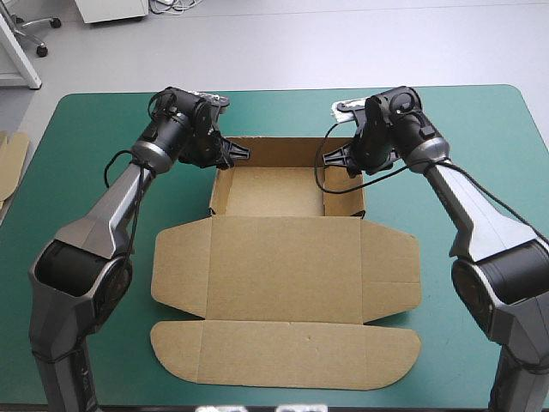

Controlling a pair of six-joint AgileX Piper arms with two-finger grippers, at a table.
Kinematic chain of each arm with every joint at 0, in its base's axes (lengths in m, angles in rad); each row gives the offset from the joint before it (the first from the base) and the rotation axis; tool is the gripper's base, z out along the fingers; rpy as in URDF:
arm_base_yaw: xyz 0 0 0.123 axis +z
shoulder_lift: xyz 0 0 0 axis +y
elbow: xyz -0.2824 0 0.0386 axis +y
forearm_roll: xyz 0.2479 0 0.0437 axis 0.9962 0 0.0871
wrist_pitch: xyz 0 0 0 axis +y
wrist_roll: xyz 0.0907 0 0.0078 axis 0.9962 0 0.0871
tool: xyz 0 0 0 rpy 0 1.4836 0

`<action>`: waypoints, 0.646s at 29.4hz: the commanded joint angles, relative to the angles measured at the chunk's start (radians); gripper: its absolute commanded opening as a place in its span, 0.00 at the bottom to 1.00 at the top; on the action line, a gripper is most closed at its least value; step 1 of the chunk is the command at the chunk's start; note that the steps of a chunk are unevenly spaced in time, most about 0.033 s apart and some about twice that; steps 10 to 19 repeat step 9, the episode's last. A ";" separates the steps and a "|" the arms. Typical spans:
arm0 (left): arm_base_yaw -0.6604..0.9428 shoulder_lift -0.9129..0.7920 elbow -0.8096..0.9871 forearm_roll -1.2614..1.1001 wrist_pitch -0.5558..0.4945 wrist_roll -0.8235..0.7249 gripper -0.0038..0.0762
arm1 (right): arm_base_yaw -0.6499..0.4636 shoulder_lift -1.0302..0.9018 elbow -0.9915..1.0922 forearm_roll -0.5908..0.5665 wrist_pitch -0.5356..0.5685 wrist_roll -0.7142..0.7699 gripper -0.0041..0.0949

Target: Fold the box

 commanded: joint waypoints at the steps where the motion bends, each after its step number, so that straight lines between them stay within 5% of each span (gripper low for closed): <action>1: 0.001 -0.099 -0.025 0.002 -0.002 0.002 0.54 | -0.001 -0.114 -0.034 -0.011 -0.015 -0.003 0.42; 9: 0.001 -0.326 0.184 0.083 -0.116 -0.011 0.53 | -0.001 -0.359 0.138 -0.014 -0.195 -0.015 0.42; 19: 0.001 -0.326 0.184 0.083 -0.116 -0.011 0.53 | -0.001 -0.359 0.138 -0.014 -0.195 -0.015 0.42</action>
